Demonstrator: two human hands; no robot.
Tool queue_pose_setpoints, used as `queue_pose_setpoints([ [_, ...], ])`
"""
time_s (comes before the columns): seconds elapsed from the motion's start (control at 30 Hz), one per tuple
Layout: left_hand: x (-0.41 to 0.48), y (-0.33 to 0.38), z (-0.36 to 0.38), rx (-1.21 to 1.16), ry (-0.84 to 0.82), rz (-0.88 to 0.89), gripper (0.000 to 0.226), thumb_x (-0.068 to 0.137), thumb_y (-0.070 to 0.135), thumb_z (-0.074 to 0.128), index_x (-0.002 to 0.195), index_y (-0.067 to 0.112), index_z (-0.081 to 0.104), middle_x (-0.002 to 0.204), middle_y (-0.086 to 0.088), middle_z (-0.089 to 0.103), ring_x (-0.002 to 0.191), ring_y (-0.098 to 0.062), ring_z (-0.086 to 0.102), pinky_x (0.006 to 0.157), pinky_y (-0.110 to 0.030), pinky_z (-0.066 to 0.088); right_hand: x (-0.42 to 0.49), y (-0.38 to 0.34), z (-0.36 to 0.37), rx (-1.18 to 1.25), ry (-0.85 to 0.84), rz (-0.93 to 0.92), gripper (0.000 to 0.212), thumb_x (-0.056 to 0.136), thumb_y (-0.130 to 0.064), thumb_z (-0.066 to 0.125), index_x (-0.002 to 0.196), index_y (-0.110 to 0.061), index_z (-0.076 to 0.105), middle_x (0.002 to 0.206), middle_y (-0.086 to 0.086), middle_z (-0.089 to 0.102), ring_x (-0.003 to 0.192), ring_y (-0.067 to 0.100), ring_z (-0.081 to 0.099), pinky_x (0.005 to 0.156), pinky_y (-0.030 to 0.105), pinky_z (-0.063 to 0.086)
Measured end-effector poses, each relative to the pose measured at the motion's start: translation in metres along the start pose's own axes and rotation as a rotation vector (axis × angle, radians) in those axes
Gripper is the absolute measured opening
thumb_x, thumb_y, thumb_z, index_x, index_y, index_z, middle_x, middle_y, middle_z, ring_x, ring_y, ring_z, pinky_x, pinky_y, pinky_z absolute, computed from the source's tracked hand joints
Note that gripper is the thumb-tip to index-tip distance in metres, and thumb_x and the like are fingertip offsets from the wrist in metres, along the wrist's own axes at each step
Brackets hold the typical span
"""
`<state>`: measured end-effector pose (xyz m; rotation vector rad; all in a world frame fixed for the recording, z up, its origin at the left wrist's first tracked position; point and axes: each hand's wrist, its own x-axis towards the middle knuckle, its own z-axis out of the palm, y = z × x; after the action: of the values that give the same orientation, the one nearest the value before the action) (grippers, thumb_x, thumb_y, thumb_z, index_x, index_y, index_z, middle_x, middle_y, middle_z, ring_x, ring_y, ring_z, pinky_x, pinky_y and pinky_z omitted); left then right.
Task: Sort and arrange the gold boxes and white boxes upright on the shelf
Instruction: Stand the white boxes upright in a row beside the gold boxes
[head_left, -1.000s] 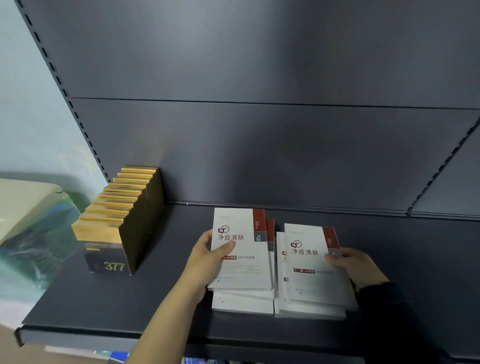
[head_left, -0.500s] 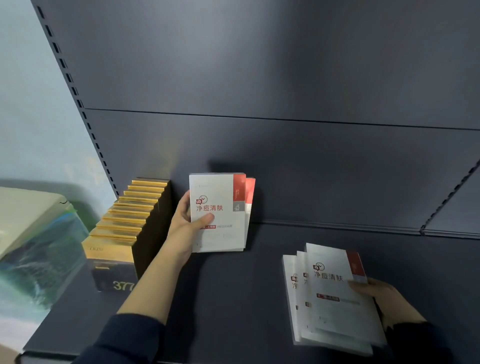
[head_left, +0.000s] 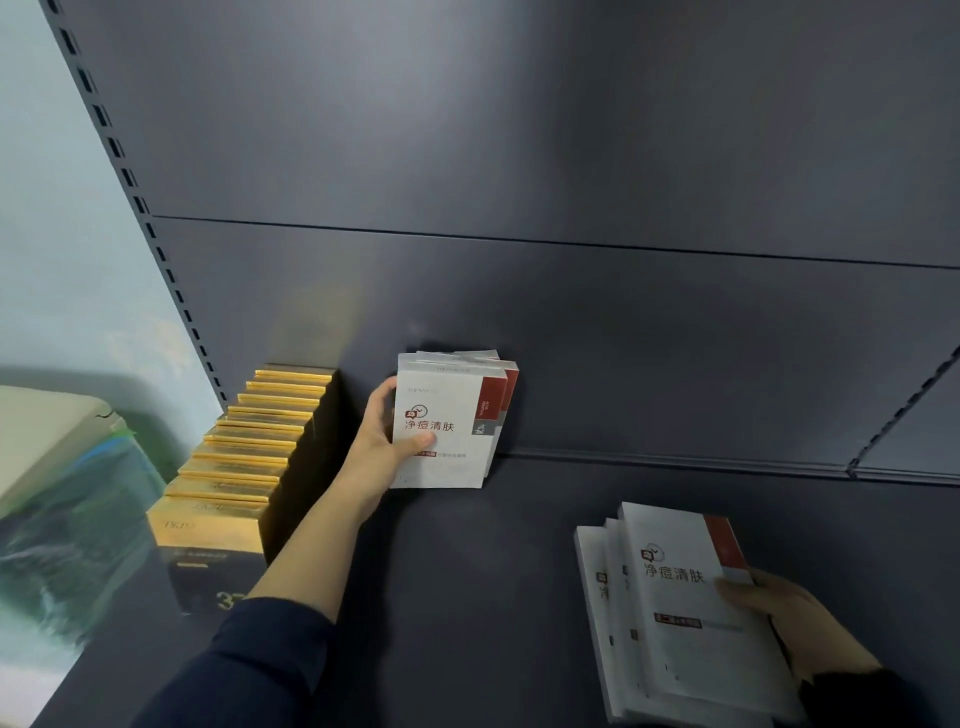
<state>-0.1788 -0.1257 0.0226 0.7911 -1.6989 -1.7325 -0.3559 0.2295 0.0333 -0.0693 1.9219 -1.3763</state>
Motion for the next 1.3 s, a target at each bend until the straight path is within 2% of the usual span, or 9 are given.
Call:
queue_pose_setpoints([
  [0.13, -0.013, -0.012, 0.003, 0.045, -0.012, -0.022, 0.047, 0.091, 0.022, 0.060, 0.135, 0.033, 0.045, 0.118, 0.009, 0.066, 0.108, -0.015, 0.065, 0.081, -0.032, 0.059, -0.004, -0.003, 0.009, -0.073, 0.035, -0.070, 0.019, 0.090, -0.017, 0.056, 0.095, -0.001, 0.066, 0.066, 0.011, 0.075, 0.057, 0.024, 0.071, 0.059, 0.031, 0.048],
  [0.4, -0.016, -0.014, 0.004, 0.087, -0.009, -0.109, 0.033, 0.092, 0.034, 0.056, 0.124, 0.031, 0.051, 0.113, 0.010, 0.067, 0.106, -0.016, 0.066, 0.082, -0.032, 0.057, -0.002, -0.005, 0.011, -0.100, 0.029, -0.069, 0.021, 0.092, -0.022, 0.055, 0.093, -0.004, 0.065, 0.065, 0.010, 0.075, 0.061, 0.026, 0.070, 0.056, 0.031, 0.047],
  [0.53, -0.022, -0.021, 0.009, 0.174, 0.103, -0.154, 0.078, 0.074, 0.060, 0.062, 0.141, 0.032, 0.034, 0.131, 0.005, 0.058, 0.119, -0.022, 0.059, 0.095, -0.046, 0.052, 0.003, -0.004, 0.008, -0.107, 0.022, -0.065, 0.024, 0.090, -0.022, 0.056, 0.100, -0.002, 0.065, 0.073, 0.013, 0.076, 0.074, 0.032, 0.070, 0.062, 0.035, 0.050],
  [0.67, -0.024, -0.020, 0.020, 0.239, 0.247, -0.125, 0.096, 0.081, 0.041, 0.069, 0.151, 0.028, 0.004, 0.151, -0.002, 0.035, 0.138, -0.028, 0.037, 0.109, -0.051, 0.035, 0.006, -0.003, 0.008, -0.094, 0.006, -0.027, 0.025, 0.090, -0.022, 0.056, 0.102, -0.002, 0.065, 0.081, 0.016, 0.076, 0.076, 0.034, 0.072, 0.065, 0.038, 0.053],
  [0.77, -0.034, -0.015, 0.037, 0.350, 0.363, 0.043, 0.108, 0.070, 0.037, 0.081, 0.149, 0.024, 0.009, 0.150, -0.004, 0.031, 0.139, -0.026, 0.031, 0.113, -0.049, 0.031, 0.009, -0.001, 0.006, -0.085, -0.022, -0.002, 0.030, 0.089, -0.023, 0.058, 0.108, -0.001, 0.064, 0.093, 0.021, 0.074, 0.088, 0.040, 0.070, 0.084, 0.050, 0.053],
  [0.87, -0.044, -0.010, 0.063, 0.471, 0.439, 0.222, 0.115, 0.055, 0.051, 0.083, 0.144, 0.024, 0.017, 0.146, -0.004, 0.032, 0.135, -0.023, 0.034, 0.110, -0.049, 0.036, 0.010, 0.000, 0.004, -0.084, -0.024, -0.002, 0.029, 0.088, -0.023, 0.059, 0.107, -0.001, 0.065, 0.093, 0.021, 0.074, 0.089, 0.040, 0.070, 0.088, 0.051, 0.052],
  [1.0, -0.047, -0.004, 0.094, 0.787, 0.508, 0.112, 0.136, 0.051, 0.062, 0.082, 0.150, 0.020, 0.000, 0.158, -0.017, 0.007, 0.144, -0.035, 0.015, 0.115, -0.052, 0.023, 0.012, 0.000, 0.005, -0.080, -0.030, -0.017, 0.029, 0.089, -0.022, 0.058, 0.108, -0.001, 0.065, 0.095, 0.020, 0.074, 0.091, 0.038, 0.070, 0.091, 0.051, 0.051],
  [1.17, -0.047, -0.031, 0.109, 0.932, 0.487, -0.054, 0.134, 0.057, 0.059, 0.080, 0.143, 0.030, -0.019, 0.158, -0.019, -0.007, 0.145, -0.040, 0.004, 0.112, -0.060, 0.018, 0.016, 0.001, 0.004, -0.092, -0.035, -0.028, 0.029, 0.088, -0.022, 0.058, 0.108, -0.002, 0.066, 0.096, 0.020, 0.074, 0.092, 0.039, 0.070, 0.094, 0.054, 0.048],
  [1.3, -0.043, -0.037, 0.107, 0.969, 0.543, -0.043, 0.127, 0.057, 0.057, 0.077, 0.145, 0.028, -0.010, 0.155, -0.021, 0.005, 0.140, -0.041, 0.018, 0.108, -0.057, 0.026, 0.017, 0.001, 0.003, -0.098, -0.035, -0.048, 0.029, 0.089, -0.020, 0.057, 0.106, 0.000, 0.067, 0.093, 0.020, 0.075, 0.086, 0.038, 0.071, 0.088, 0.049, 0.052],
])
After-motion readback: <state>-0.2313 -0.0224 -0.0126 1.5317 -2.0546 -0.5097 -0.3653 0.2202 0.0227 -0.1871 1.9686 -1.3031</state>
